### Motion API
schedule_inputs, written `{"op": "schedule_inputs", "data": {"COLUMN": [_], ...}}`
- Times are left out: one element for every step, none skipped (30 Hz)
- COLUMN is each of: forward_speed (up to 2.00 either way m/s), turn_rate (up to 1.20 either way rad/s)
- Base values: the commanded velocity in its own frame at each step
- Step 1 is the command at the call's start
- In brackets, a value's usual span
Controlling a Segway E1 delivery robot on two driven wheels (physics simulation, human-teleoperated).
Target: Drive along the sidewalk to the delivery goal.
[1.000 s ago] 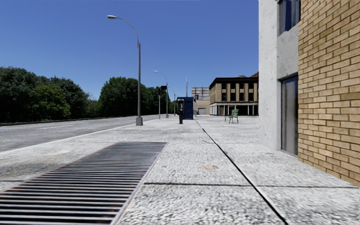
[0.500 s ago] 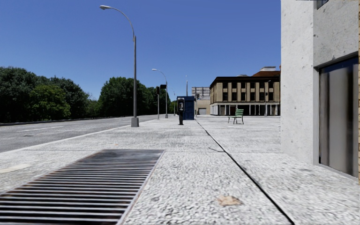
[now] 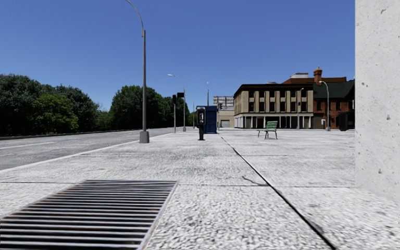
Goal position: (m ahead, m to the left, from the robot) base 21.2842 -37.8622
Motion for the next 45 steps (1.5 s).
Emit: {"op": "schedule_inputs", "data": {"forward_speed": [2.00, 2.00, 2.00, 2.00, 2.00, 2.00, 2.00, 2.00, 2.00, 2.00, 2.00, 2.00, 2.00, 2.00, 2.00, 2.00, 2.00, 2.00, 2.00, 2.00, 2.00, 2.00, 2.00, 2.00, 2.00, 2.00, 2.00, 2.00, 2.00, 2.00, 2.00, 2.00, 2.00, 2.00, 2.00, 2.00, 2.00, 2.00, 2.00, 2.00, 2.00, 2.00, 2.00, 2.00, 2.00], "turn_rate": [0.00, 0.00, 0.00, 0.00, 0.00, 0.00, 0.00, 0.00, 0.00, 0.00, 0.00, 0.00, 0.00, 0.00, 0.00, 0.00, 0.00, 0.00, -0.13, -0.13, -0.45, -0.59, -0.63, -0.64, -0.64, -0.65, -0.65, -0.65, -0.65, -0.65, -0.65, -0.65, -0.65, -0.65, -0.65, -0.65, -0.65, -0.65, -0.65, -0.65, -0.65, -0.65, -0.65, -0.65, -0.65]}}
